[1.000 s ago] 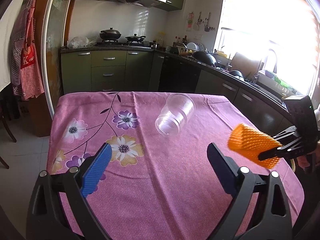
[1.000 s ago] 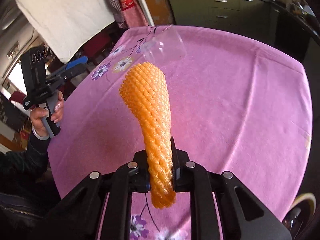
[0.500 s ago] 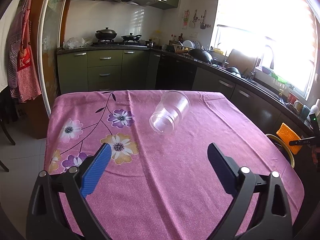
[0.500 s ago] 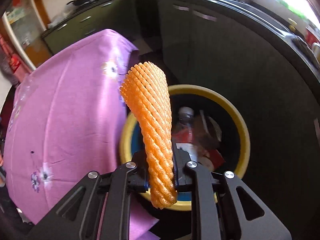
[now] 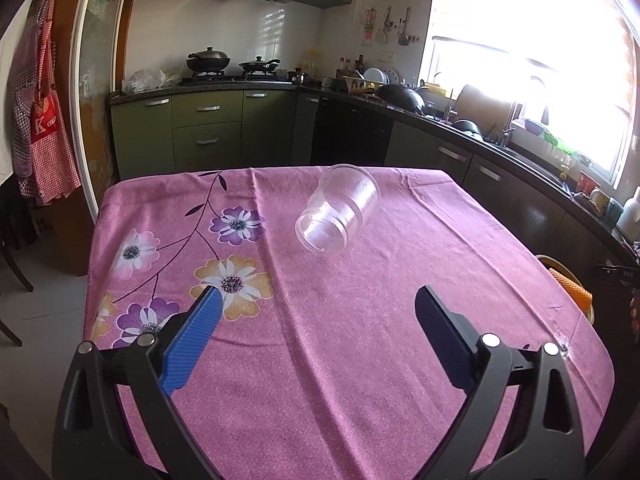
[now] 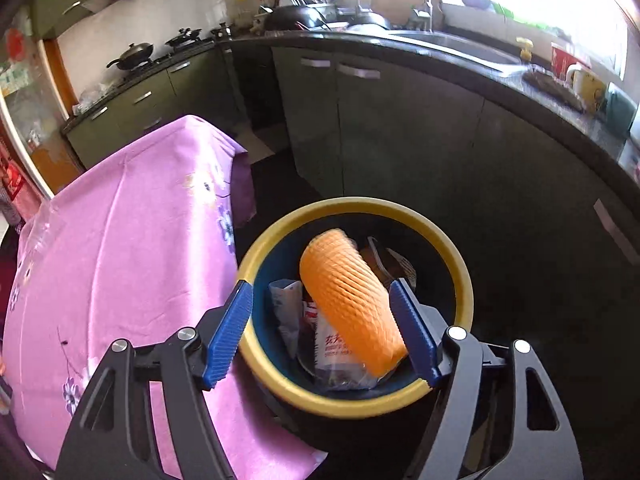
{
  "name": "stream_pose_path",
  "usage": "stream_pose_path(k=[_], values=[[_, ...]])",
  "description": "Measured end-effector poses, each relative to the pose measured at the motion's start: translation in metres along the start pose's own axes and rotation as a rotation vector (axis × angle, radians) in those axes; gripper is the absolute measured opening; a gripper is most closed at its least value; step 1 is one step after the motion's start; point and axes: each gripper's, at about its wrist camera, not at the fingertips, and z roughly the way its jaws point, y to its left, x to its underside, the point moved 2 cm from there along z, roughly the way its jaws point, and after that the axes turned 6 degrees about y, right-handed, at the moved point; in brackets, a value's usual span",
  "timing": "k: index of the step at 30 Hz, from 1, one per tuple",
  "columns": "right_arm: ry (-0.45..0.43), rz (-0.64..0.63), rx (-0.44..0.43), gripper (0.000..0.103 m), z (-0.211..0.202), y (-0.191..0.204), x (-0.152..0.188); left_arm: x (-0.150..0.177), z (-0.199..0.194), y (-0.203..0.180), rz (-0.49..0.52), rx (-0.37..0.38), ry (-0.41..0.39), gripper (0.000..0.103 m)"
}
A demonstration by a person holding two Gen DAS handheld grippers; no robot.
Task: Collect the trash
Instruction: 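Carry the foam sleeve over the bin and open the right gripper, then grasp the clear plastic cup with the left gripper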
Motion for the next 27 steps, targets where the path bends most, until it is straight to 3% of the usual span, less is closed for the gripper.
stream_pose_path(k=[2,7,12,16,21,27], values=[[-0.028,-0.013,-0.033,0.070,-0.013,0.015,0.010,0.000,0.000,-0.003,0.016,-0.006,0.000,0.092],[-0.051,-0.015,-0.210,0.072,-0.027,0.051,0.031,0.000,0.004,-0.008,0.023,0.001,0.014,0.092],[-0.069,-0.070,-0.245,0.076,-0.032,0.085,0.044,-0.009,0.024,-0.014,0.052,0.036,0.148,0.092],[-0.066,-0.091,-0.291,0.076,-0.032,0.097,0.049,-0.034,0.043,-0.009,0.114,-0.011,0.167,0.092],[-0.055,-0.078,-0.329,0.076,-0.023,0.102,0.051,-0.070,0.085,-0.008,0.101,0.096,0.213,0.093],[-0.034,-0.065,-0.345,0.076,-0.016,0.100,0.054,-0.091,0.138,-0.025,0.175,0.104,0.290,0.093]])
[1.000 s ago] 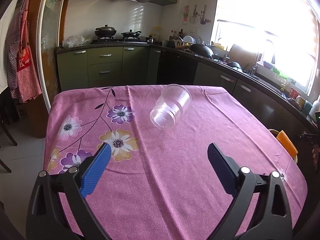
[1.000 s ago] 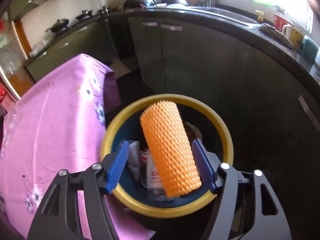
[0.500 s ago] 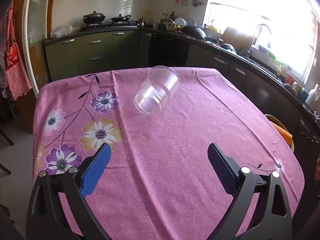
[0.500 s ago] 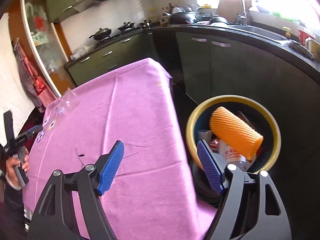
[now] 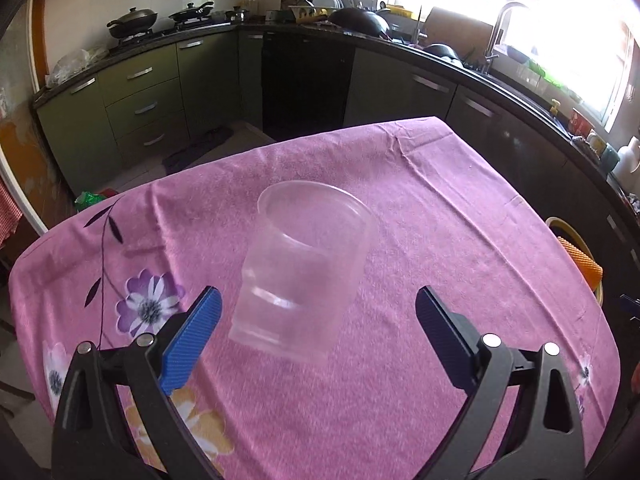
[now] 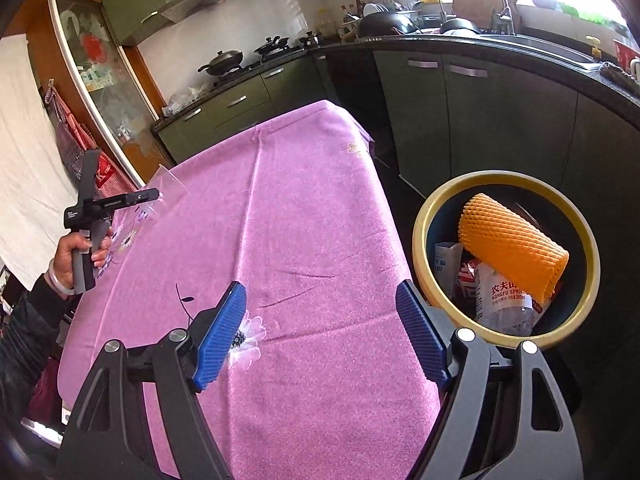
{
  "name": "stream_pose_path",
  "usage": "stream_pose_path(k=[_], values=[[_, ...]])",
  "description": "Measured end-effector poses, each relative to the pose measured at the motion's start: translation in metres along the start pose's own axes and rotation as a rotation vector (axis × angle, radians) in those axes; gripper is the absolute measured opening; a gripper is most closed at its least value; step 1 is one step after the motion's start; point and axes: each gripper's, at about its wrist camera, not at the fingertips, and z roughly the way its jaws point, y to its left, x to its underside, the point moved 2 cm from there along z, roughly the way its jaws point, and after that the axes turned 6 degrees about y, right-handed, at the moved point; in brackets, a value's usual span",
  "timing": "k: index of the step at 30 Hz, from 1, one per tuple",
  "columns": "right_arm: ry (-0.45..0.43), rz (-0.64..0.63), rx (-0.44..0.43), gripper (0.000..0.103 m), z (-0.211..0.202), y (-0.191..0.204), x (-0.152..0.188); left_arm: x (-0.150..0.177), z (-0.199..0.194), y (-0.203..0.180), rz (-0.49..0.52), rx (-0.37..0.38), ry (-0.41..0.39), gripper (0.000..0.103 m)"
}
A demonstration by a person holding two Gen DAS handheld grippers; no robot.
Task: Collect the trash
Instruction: 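Grasp the clear plastic cup with the left gripper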
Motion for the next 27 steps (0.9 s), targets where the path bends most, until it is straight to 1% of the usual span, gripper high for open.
stream_pose_path(k=[5,12,15,17,19,27], values=[[-0.006,-0.002,0.003,0.077,-0.001,-0.001,-0.002,-0.020,0.023,0.004,0.008,-0.013,0.045,0.093],[0.002,-0.001,0.005,0.078,0.002,-0.003,-0.003,-0.027,0.041,0.009,0.036,-0.037,0.104,0.092],[0.006,-0.001,0.007,0.078,0.004,-0.003,-0.003,-0.025,0.045,0.008,0.056,-0.044,0.125,0.081],[0.008,0.000,0.005,0.078,0.005,-0.003,-0.003,-0.025,0.048,0.005,0.064,-0.047,0.138,0.071],[0.010,-0.002,0.005,0.078,0.006,-0.002,-0.004,-0.024,0.050,0.004,0.065,-0.048,0.146,0.065],[0.014,-0.007,0.004,0.078,0.005,0.001,-0.003,-0.022,0.045,-0.003,0.090,-0.063,0.126,0.063]])
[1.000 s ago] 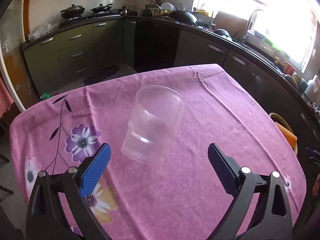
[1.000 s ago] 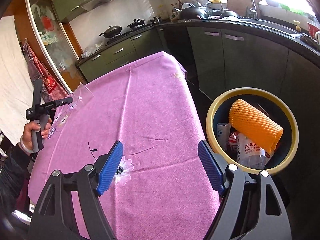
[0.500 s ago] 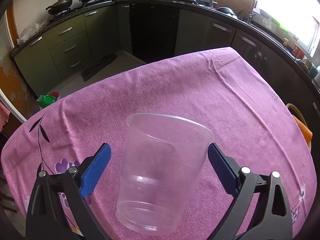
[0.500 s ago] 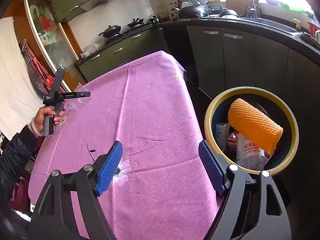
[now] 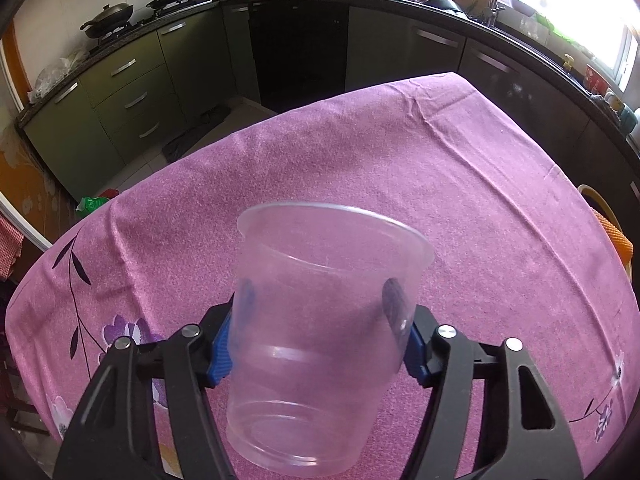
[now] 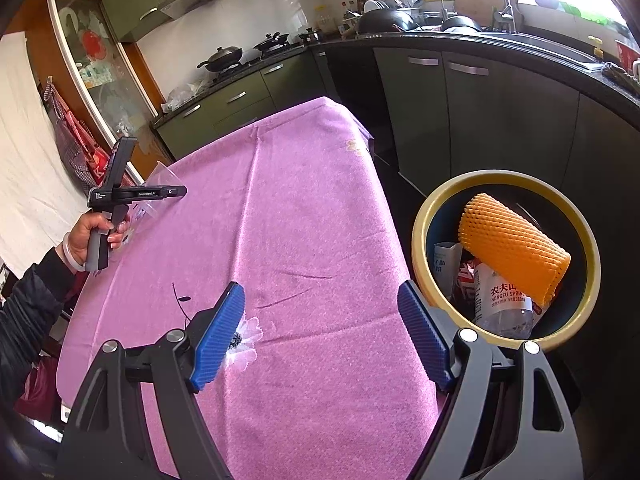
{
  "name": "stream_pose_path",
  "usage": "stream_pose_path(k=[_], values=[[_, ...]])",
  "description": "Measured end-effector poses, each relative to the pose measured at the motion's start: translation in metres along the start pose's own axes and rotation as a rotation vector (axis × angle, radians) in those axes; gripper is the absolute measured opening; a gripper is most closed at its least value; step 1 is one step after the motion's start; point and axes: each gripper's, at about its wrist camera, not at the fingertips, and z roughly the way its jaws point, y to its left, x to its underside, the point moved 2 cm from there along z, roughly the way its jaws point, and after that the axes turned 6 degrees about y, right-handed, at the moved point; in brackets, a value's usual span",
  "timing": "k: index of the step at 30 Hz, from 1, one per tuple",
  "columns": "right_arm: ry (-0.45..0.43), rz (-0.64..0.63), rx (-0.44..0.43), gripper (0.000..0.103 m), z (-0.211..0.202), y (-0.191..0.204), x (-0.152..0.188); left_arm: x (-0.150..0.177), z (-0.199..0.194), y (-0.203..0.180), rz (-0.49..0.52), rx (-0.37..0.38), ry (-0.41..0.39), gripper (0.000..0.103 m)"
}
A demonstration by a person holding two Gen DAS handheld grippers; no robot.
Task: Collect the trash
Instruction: 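Grasp the clear plastic cup with the left gripper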
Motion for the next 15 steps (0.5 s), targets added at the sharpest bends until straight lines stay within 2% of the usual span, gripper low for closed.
stream_pose_path(k=[6,15], values=[[0.004,-0.005,-0.006,0.079,0.000,0.002,0.001,0.010,-0.015,-0.013,0.022,-0.029,-0.038,0.063],[-0.008,-0.026,-0.022,0.079,-0.007,0.008,0.005,0.038,-0.073,-0.054,0.040,-0.012,-0.126,0.063]])
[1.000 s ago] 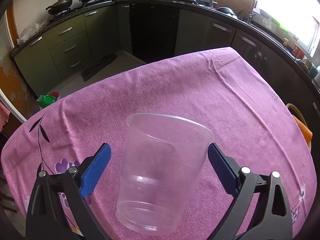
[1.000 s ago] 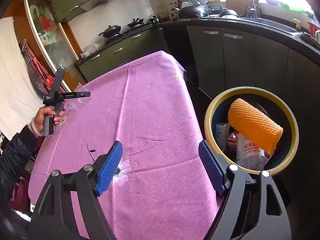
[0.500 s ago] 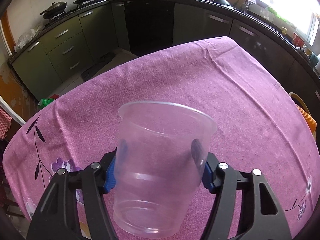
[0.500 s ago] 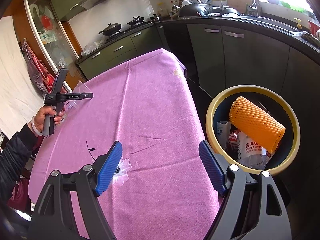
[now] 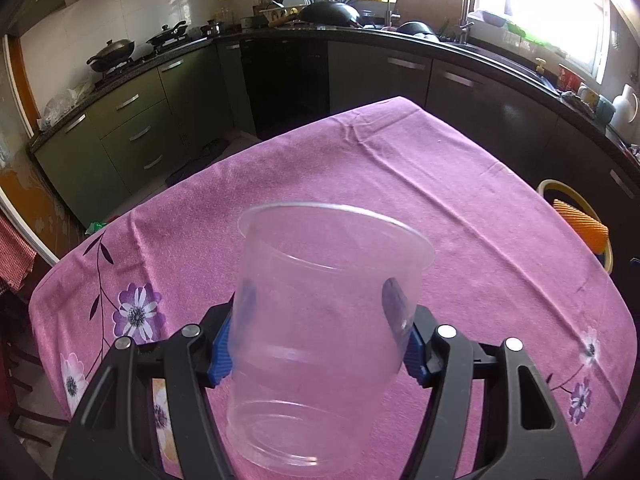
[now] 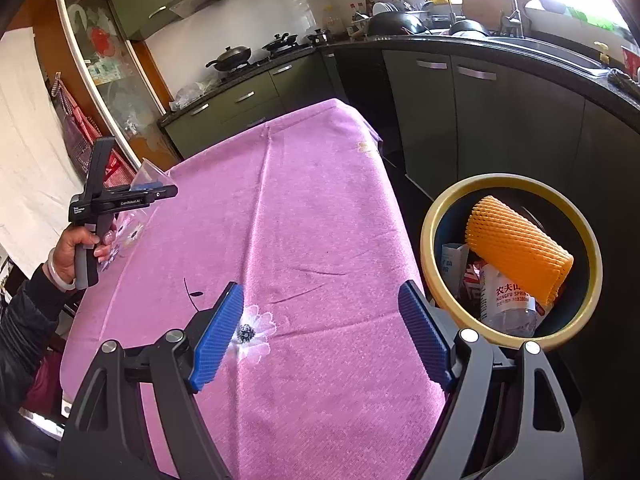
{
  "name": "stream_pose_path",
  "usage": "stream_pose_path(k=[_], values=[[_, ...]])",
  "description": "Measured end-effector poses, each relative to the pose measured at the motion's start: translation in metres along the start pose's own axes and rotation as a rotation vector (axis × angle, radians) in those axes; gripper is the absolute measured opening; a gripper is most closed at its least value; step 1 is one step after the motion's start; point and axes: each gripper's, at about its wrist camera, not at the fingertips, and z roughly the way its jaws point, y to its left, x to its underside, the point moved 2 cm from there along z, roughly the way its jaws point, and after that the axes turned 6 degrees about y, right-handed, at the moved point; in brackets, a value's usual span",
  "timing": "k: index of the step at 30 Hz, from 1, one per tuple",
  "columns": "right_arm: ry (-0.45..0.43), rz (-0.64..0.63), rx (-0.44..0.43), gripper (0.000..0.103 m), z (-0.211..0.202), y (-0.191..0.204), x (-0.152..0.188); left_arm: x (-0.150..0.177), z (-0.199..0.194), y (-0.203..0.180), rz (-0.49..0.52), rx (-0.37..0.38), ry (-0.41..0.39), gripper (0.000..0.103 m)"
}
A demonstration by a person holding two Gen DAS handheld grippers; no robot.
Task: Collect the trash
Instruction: 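Grasp the clear plastic cup with the left gripper, then carry the cup over the bin and open the left gripper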
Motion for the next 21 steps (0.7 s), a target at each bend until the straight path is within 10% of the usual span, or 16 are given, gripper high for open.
stream_pose_path(k=[21], values=[[-0.193,0.107,0.079,0.083,-0.134,-0.052,0.066,-0.010,-0.095,-0.248,0.218,0.333,-0.062,0.063]])
